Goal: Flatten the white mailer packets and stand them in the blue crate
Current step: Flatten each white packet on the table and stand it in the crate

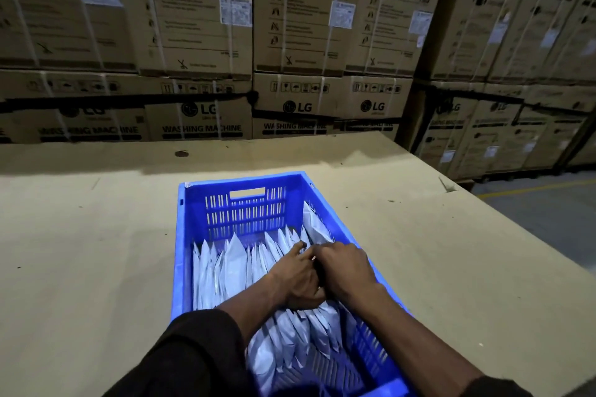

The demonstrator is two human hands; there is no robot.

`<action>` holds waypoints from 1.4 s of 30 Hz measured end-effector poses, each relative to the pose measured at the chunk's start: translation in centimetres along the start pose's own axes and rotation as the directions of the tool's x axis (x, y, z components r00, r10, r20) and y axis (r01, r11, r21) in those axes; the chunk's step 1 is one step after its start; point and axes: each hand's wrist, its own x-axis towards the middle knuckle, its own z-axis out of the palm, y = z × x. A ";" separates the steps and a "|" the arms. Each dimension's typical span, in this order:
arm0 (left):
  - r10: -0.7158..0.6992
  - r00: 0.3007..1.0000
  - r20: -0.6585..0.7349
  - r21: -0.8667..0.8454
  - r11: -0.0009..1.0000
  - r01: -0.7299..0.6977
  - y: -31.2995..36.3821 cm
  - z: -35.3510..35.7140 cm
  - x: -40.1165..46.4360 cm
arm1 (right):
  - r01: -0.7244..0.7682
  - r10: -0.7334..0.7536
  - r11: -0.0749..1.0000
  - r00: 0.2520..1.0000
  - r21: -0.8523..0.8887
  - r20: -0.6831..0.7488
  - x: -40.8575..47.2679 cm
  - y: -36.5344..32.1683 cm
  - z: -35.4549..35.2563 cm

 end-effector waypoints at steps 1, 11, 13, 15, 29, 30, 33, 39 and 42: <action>0.001 1.000 -0.001 0.005 1.000 -0.001 0.0 0.0 0.0 | 0.003 -0.003 1.000 1.000 0.004 0.005 0.1 0.0 0.2; -0.082 0.968 0.239 -0.109 0.988 0.111 -0.6 -0.5 -1.4 | 0.059 -0.063 0.998 0.991 0.034 0.121 -0.1 -0.1 0.8; -0.107 0.954 0.279 -0.108 0.984 0.142 -0.6 -0.7 -1.5 | 0.067 -0.075 0.996 0.986 0.056 0.150 -0.1 -0.3 1.1; -0.122 0.949 0.292 -0.106 0.982 0.159 -0.6 -0.7 -1.8 | 0.080 -0.090 0.995 0.981 0.066 0.173 0.0 -0.5 1.4; -0.120 0.958 0.261 -0.034 0.990 0.133 -0.4 -0.5 -2.6 | -0.011 -0.076 0.981 0.900 0.195 0.430 -0.4 -1.0 2.4; -0.113 0.962 0.248 -0.038 0.991 0.126 -0.3 -0.4 -2.7 | 0.005 -0.071 0.988 0.906 0.156 0.418 -0.5 -1.1 2.3; -0.103 0.979 0.177 -0.105 0.987 0.123 -0.4 0.0 -2.9 | 0.019 -0.013 1.000 0.966 -0.021 0.258 -0.9 -1.6 1.2; -0.322 0.926 0.196 -0.112 0.931 0.347 0.8 -1.4 -4.5 | 0.141 -0.142 0.989 0.989 0.038 0.034 -0.7 -2.0 -0.3; -0.424 0.857 0.293 -0.121 0.873 0.473 1.0 -1.3 -5.7 | 0.257 -0.271 0.954 0.960 0.151 0.077 -0.3 -2.4 0.5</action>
